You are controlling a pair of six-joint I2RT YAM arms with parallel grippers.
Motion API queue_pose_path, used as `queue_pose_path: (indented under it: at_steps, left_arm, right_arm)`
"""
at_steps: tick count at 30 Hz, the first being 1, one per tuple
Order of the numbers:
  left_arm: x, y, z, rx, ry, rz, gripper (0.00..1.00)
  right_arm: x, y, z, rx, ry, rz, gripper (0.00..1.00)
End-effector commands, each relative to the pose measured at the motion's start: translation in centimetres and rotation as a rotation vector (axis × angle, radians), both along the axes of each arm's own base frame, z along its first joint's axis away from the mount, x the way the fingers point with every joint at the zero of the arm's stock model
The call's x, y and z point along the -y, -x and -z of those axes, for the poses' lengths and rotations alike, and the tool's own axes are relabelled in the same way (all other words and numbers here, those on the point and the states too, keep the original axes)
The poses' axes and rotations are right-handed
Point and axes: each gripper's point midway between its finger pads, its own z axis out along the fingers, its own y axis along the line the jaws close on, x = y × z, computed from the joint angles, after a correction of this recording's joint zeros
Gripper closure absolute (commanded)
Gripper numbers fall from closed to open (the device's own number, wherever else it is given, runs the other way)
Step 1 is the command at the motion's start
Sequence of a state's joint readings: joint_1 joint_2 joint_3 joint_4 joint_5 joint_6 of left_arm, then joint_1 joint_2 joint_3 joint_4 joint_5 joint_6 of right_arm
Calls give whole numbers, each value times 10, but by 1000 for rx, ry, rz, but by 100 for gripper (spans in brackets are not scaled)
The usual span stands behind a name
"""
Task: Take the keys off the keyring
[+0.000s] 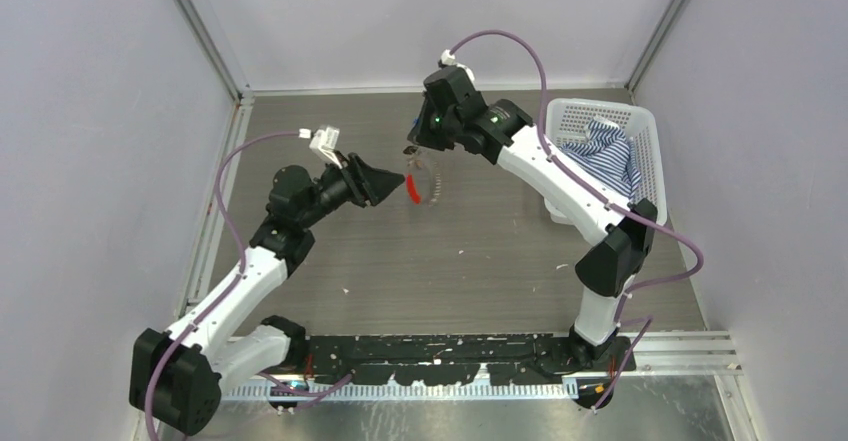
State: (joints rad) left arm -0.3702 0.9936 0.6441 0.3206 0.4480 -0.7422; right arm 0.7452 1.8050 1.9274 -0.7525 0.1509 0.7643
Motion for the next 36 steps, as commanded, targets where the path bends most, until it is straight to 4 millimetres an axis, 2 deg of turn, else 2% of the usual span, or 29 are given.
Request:
queue_pose_path:
  at_steps: [1, 4, 8, 11, 15, 17, 20, 25, 28, 31, 36]
  left_arm:
    - [21, 9, -25, 164, -90, 48, 44]
    - [26, 4, -19, 162, -128, -9, 45]
    - [12, 0, -18, 195, -145, -105, 48]
    - [6, 10, -39, 260, -136, -108, 48]
    - [0, 41, -77, 349, -99, -51, 48]
    - [-3, 50, -86, 366, -101, -38, 48]
    - [-2, 49, -77, 358, -142, -20, 48]
    - [16, 31, -55, 248, -148, 13, 51]
    - [12, 19, -41, 211, -160, -46, 53]
    - [7, 20, -46, 256, -145, -69, 53]
    - [12, 42, -65, 327, -112, 21, 53]
  right_arm:
    - [3, 18, -68, 97, -120, 18, 99]
    - [2, 24, -80, 114, -145, 13, 99]
    - [-1, 32, -93, 130, -162, -4, 99]
    - [-3, 37, -97, 133, -162, -17, 99]
    - [-1, 42, -103, 142, -170, -17, 99]
    - [1, 44, -106, 146, -173, -16, 99]
    - [2, 49, -112, 151, -181, -19, 99]
    - [3, 57, -122, 169, -201, -18, 99]
    - [0, 60, -125, 173, -208, -29, 99]
    - [-3, 64, -127, 174, -211, -40, 99]
    - [-3, 68, -129, 173, -213, -47, 99]
